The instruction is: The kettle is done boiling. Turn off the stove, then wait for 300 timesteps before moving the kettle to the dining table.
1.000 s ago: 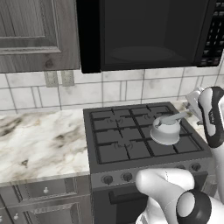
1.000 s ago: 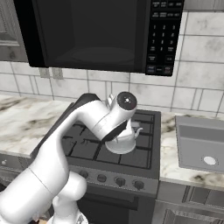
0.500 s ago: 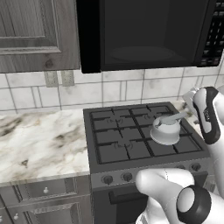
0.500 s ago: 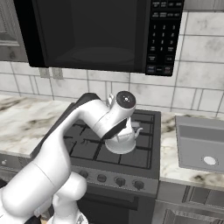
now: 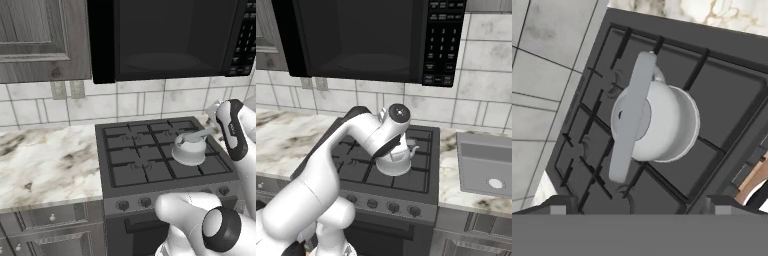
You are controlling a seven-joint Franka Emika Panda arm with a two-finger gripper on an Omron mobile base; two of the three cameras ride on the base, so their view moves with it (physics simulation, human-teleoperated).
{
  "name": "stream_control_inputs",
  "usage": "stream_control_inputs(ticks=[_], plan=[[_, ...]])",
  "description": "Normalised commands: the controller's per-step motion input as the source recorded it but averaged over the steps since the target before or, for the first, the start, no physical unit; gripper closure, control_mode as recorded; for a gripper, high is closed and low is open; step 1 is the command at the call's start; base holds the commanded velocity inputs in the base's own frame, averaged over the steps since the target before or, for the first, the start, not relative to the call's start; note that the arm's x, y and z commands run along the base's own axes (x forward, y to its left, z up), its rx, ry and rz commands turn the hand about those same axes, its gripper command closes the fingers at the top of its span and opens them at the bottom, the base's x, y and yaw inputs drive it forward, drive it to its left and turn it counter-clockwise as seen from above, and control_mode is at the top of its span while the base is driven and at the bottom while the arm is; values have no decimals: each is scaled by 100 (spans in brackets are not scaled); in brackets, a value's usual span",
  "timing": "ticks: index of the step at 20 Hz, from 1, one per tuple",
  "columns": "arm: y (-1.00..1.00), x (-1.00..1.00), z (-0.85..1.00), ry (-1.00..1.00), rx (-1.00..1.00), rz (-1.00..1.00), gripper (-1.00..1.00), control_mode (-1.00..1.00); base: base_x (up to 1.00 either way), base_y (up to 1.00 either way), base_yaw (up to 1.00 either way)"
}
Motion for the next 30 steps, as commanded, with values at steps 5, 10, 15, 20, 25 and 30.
stream_control_inputs(ticks=[5, 10, 15, 20, 25, 30], plan=[[0, 10, -11, 0, -1, 0, -100, -100, 0, 0, 0], [0, 8, -12, 0, 0, 0, -100, -100, 0, 0, 0], [0, 6, -12, 0, 0, 0, -100, -100, 0, 0, 0], [0, 8, -7, 0, 0, 0, -100, -100, 0, 0, 0], [0, 11, -7, 0, 0, 0, -100, -100, 0, 0, 0], [0, 10, -6, 0, 0, 0, -100, -100, 0, 0, 0]])
